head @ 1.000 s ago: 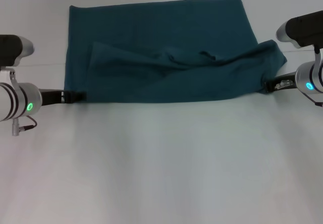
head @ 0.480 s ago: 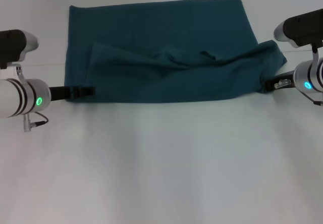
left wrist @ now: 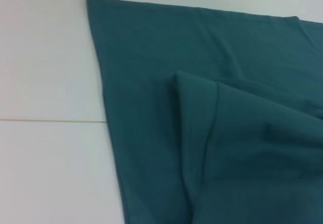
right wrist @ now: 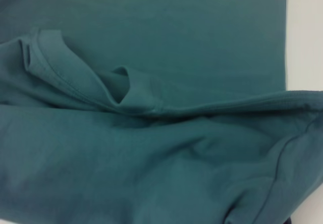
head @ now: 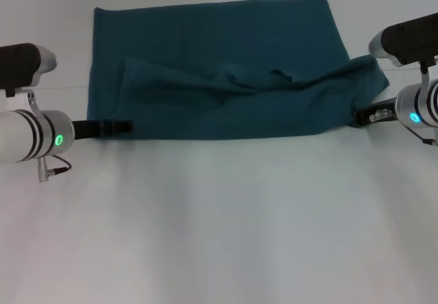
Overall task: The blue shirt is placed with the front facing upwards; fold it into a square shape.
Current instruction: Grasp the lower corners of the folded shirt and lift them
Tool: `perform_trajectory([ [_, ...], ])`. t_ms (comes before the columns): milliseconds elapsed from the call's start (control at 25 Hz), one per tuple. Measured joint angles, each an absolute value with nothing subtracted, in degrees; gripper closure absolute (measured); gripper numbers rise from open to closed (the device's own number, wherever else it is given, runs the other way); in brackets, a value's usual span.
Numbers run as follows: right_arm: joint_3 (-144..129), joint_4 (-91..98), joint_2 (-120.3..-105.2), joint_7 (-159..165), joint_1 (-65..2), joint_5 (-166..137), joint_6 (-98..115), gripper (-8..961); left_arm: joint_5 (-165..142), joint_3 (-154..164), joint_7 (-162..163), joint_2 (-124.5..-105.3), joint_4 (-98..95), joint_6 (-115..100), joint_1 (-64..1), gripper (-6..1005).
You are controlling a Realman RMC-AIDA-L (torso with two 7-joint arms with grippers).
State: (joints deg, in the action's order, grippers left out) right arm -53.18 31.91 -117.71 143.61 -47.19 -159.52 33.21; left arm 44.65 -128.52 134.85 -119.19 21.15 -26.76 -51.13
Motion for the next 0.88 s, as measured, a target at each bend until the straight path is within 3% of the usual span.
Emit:
perform_trajectory([
  [880, -53.81, 32.52, -117.97, 143.61, -47.29, -159.52, 33.13, 928, 44.65, -128.41, 134.91, -119.76, 20.16, -23.37, -51.18, 92],
])
